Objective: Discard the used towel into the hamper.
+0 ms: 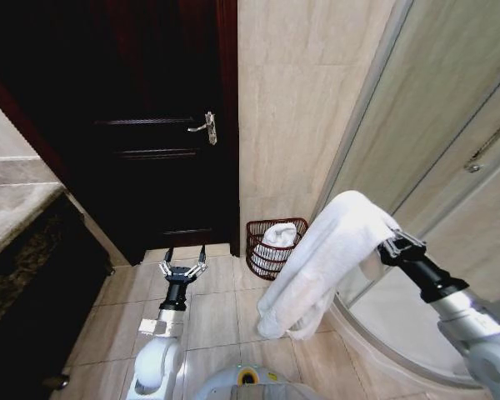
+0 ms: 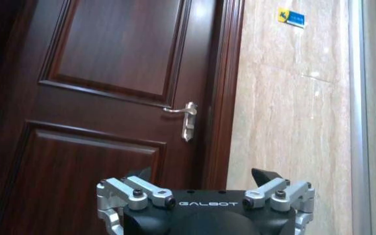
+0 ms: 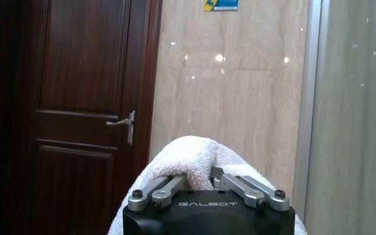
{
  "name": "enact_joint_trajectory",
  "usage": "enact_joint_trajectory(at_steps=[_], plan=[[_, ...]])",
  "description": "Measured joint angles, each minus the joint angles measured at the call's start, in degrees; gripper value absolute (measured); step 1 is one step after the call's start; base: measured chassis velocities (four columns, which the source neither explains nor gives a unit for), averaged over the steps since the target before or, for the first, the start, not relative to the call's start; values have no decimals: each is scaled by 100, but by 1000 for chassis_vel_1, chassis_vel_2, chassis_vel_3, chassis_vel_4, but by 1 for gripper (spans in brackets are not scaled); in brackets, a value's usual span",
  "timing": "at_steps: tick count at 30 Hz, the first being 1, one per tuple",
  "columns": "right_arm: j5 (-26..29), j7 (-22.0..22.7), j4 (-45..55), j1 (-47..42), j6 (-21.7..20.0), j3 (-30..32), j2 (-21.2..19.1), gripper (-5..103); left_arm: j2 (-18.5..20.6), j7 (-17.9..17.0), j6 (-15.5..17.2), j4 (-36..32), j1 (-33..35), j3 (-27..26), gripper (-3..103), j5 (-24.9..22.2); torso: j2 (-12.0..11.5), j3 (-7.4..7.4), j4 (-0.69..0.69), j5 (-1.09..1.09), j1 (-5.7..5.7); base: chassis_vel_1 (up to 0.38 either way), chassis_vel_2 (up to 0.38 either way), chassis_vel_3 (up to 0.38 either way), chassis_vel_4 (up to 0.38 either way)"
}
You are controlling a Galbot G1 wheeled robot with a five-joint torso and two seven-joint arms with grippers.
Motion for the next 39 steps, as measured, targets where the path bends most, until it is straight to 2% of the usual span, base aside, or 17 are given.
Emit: enact_joint_trajectory(at_steps=[9,25,31,33,34,36,38,39], plan=[[-12,83,0,236,-99,-64,-78,11,4,1,-43,-3,7,-21,100,-43,-22,-12,1,1,-12,-30,31,30,-36],[45,234,0,233,-173,144,-67,11,114,13,-55,79,-67,-22,100,-126,-44,-19,0,0,-17,-207,202,203,-198],[821,300,0,277,-453,895,-230,11,120,26,-146,125,-15,-62,100,-196,-48,-22,1,1,-20,-95,131,76,-74],[1418,521,1,463,-753,1410,-524,11,138,26,-201,167,2,-69,100,-212,-47,-26,-1,2,-26,0,0,0,0],[1418,521,1,463,-753,1410,-524,11,138,26,-201,167,2,-69,100,-212,-47,-26,-1,2,-26,0,0,0,0],[1872,784,3,797,-993,1669,-887,11,131,27,-231,200,13,-53,100,-206,-47,-27,-3,-1,-29,30,-81,-66,38],[2037,980,4,1210,-1095,1653,-1357,11,87,31,-242,215,28,-8,100,-141,-48,-28,-1,0,-30,45,-65,-58,50],[2037,980,4,1210,-1095,1653,-1357,11,87,31,-242,215,28,-8,100,-141,-48,-28,-1,0,-30,45,-50,-43,50]])
